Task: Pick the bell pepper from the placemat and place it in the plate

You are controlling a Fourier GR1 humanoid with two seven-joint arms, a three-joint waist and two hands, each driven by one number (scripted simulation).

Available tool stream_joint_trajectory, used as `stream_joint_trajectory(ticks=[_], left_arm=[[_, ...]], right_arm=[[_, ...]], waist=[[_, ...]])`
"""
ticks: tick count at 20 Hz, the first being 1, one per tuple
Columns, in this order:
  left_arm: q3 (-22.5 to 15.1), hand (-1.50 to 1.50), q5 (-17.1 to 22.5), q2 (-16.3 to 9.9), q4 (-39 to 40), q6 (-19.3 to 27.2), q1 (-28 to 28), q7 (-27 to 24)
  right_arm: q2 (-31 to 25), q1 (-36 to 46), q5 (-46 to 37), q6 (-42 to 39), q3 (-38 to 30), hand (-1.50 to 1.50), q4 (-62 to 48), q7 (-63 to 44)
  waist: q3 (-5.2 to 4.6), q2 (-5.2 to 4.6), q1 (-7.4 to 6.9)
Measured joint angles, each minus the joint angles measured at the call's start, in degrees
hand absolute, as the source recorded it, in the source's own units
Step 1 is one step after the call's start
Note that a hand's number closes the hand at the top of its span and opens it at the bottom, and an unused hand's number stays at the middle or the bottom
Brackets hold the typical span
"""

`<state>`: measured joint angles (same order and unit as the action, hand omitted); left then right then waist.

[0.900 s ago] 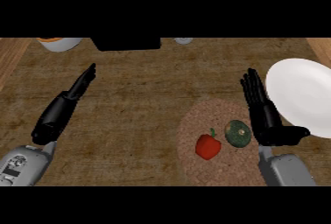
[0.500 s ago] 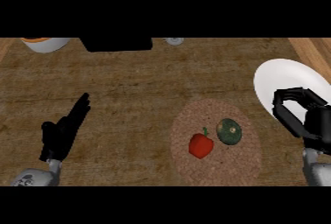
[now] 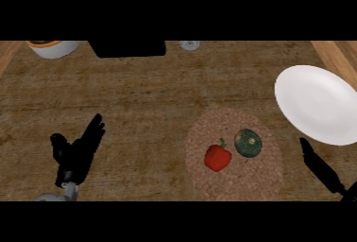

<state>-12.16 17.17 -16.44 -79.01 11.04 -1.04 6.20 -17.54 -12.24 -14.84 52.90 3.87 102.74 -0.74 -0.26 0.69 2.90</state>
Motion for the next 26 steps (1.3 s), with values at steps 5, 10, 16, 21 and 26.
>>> stream_joint_trajectory(ticks=[5, 10, 16, 21, 26], left_arm=[[-0.5, 0.0, 0.2, 0.6, -1.9, 0.1, 0.8, 1.3], [-1.2, 0.0, -0.4, 0.9, -2.4, 0.2, 0.0, 2.3], [-1.7, 0.0, -0.7, 1.4, -2.3, -0.4, -0.3, 2.1], [-2.3, 0.0, -1.5, 2.0, -2.3, -0.5, -0.2, 1.5], [-2.3, 0.0, -2.1, 2.8, -2.3, 0.2, -0.1, 2.5]], right_arm=[[-0.9, -11.7, -11.6, -1.4, 4.9, -1.5, 9.8, -10.2], [-4.5, -18.0, -19.4, -11.5, 9.0, -1.5, 15.7, -22.7], [-4.9, -17.7, -31.5, -25.1, 13.7, -1.5, 23.3, -41.9], [-0.4, -9.5, -41.3, -37.4, 19.2, -1.5, 26.0, -56.8], [7.3, 0.9, -48.8, -45.4, 22.9, -1.5, 20.9, -62.9]], waist=[[-0.04, -0.34, -1.18], [-0.18, -0.91, -2.31], [-0.12, -1.11, -3.72], [0.0, -1.04, -4.48], [0.19, -0.84, -4.25]])
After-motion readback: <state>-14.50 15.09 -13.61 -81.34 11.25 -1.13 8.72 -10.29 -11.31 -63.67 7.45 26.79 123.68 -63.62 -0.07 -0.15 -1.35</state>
